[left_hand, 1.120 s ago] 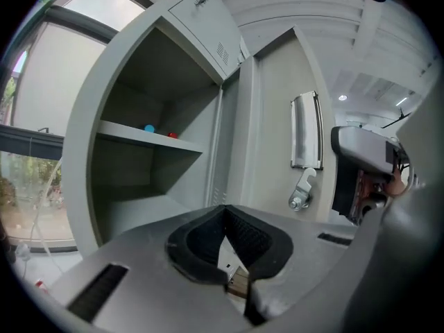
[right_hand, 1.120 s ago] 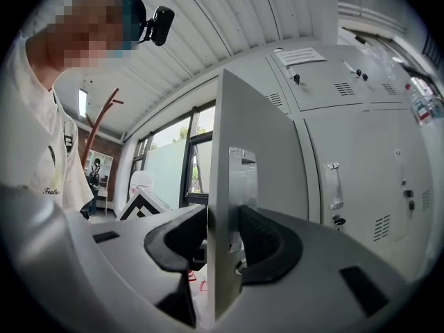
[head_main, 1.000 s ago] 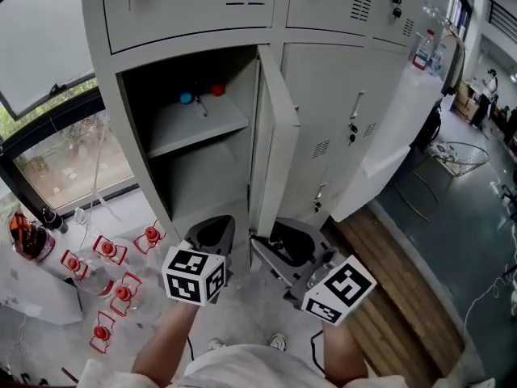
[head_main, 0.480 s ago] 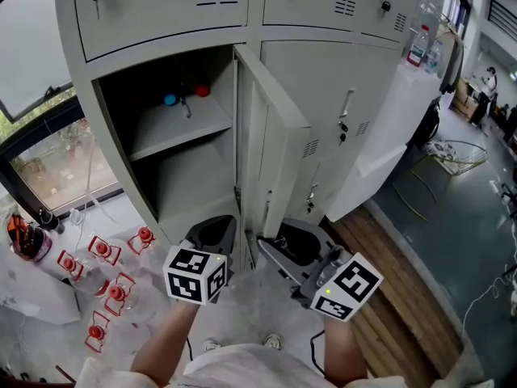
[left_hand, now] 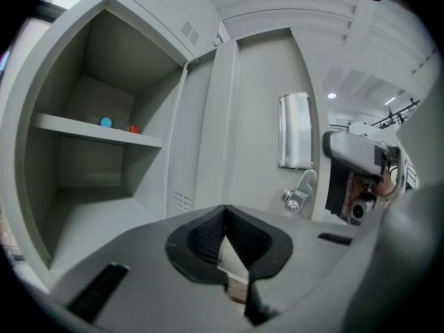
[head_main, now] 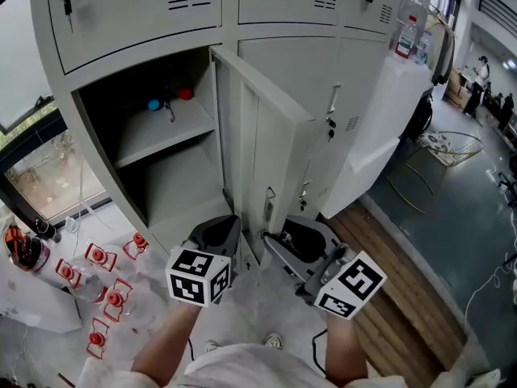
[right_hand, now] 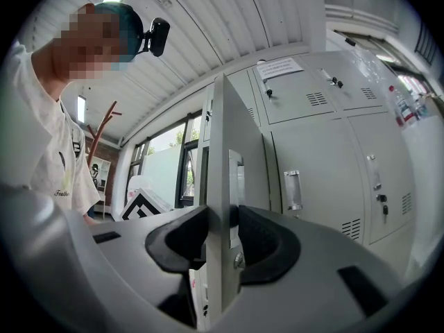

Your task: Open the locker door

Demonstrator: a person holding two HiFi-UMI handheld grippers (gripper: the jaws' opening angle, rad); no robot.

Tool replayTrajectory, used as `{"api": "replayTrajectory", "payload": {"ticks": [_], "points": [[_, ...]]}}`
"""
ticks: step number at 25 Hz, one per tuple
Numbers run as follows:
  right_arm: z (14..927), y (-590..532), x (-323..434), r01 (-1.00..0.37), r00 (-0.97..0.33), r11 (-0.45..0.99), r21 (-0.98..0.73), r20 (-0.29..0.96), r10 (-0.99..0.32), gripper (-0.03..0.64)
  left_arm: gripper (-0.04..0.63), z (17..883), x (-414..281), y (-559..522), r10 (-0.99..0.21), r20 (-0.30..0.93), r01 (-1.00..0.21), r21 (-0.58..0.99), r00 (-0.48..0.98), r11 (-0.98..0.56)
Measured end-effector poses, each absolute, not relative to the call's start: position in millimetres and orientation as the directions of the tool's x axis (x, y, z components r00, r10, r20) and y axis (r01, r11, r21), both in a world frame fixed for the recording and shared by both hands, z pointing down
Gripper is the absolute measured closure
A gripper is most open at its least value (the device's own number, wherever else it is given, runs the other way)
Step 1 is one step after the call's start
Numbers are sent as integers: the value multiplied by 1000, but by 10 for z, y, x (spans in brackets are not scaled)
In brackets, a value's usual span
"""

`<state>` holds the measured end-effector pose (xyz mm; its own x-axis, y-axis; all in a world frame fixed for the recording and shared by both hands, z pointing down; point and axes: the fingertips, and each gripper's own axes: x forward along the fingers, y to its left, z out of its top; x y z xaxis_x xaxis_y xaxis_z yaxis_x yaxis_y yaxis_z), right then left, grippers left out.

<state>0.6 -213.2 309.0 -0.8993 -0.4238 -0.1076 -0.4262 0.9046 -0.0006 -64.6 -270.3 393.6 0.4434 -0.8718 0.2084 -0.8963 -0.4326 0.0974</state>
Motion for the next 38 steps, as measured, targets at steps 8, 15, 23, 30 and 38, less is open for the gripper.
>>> {"api": "replayTrajectory", "payload": {"ticks": [8, 15, 23, 30, 38], "points": [[3100, -2363, 380, -551, -828, 834, -15, -109, -549, 518, 589, 3942, -321, -2747, -841, 211, -866, 95, 499, -490], [3117, -2619, 636, -628, -770, 777, -37, -119, -627, 534, 589, 3970, -143, -2754, -823, 219, -851, 92, 524, -517], [3133, -2886, 841, -695, -708, 718, -42, -137, -693, 534, 589, 3971, -91, -2770, -825, 224, -853, 81, 519, -515], [3137, -3127, 981, -734, -665, 678, -44, -154, -730, 531, 589, 3994, -91, -2785, -832, 230, -862, 78, 504, -501], [3131, -3204, 1007, -739, -659, 672, -49, -157, -736, 531, 589, 4007, -116, -2826, -842, 233, -872, 78, 487, -483]]}}
